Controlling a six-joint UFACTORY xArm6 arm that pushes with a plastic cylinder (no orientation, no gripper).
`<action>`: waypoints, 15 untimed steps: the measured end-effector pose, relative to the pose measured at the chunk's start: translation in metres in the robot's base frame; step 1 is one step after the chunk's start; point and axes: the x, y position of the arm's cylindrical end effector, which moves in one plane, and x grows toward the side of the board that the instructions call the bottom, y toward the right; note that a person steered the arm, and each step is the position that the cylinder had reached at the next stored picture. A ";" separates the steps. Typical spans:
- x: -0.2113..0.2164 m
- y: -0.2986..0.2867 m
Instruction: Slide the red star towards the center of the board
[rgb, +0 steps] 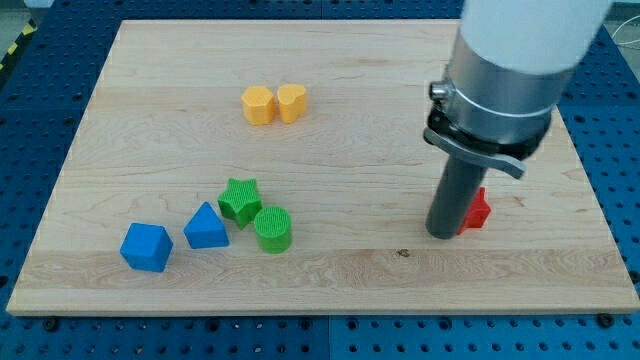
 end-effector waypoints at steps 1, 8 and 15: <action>0.018 0.016; -0.140 -0.029; -0.230 0.040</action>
